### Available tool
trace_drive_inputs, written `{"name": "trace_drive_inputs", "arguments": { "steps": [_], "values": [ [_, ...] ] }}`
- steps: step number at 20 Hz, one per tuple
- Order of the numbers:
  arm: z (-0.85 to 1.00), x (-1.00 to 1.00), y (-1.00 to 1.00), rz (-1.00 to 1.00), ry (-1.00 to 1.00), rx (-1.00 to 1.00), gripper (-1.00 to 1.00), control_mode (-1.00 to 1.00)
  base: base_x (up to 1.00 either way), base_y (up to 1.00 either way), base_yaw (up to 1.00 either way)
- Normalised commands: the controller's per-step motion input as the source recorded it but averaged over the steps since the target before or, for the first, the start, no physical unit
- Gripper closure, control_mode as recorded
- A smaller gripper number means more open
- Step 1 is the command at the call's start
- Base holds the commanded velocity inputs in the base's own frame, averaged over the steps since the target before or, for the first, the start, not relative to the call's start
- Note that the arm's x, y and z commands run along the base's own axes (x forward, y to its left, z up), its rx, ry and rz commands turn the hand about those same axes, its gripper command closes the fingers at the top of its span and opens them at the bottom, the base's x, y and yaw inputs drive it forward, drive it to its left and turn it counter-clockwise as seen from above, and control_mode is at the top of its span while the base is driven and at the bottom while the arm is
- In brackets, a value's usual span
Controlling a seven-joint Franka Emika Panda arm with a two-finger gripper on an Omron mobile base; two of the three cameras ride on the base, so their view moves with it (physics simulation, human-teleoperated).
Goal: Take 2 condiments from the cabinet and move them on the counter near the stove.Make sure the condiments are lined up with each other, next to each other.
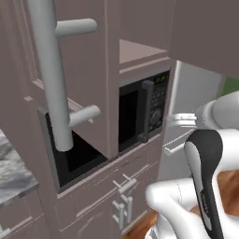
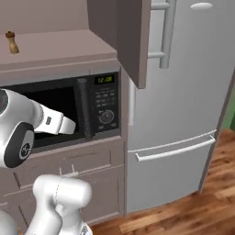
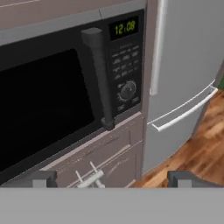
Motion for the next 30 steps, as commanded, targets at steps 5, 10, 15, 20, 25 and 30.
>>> {"name": "trace_drive_inputs", "arguments": {
  "steps": [5, 10, 15, 20, 25, 30],
  "values": [
    [0.00, 0.00, 0.00, 0.00, 0.00, 0.00, -1.00, 1.00, -0.03, 0.62, 0.35],
    [0.00, 0.00, 0.00, 0.00, 0.00, 0.00, -1.00, 1.00, 0.35, -0.09, 0.37],
    [0.00, 0.00, 0.00, 0.00, 0.00, 0.00, -1.00, 1.00, 0.26, -0.60, 0.20],
    [0.00, 0.00, 0.00, 0.00, 0.00, 0.00, -1.00, 1.00, 0.04, -0.09, 0.18],
    [0.00, 0.00, 0.00, 0.00, 0.00, 0.00, -1.00, 1.00, -0.08, 0.35, 0.29],
    [0.00, 0.00, 0.00, 0.00, 0.00, 0.00, -1.00, 1.00, 0.01, 0.02, 0.32]
  ]
}}
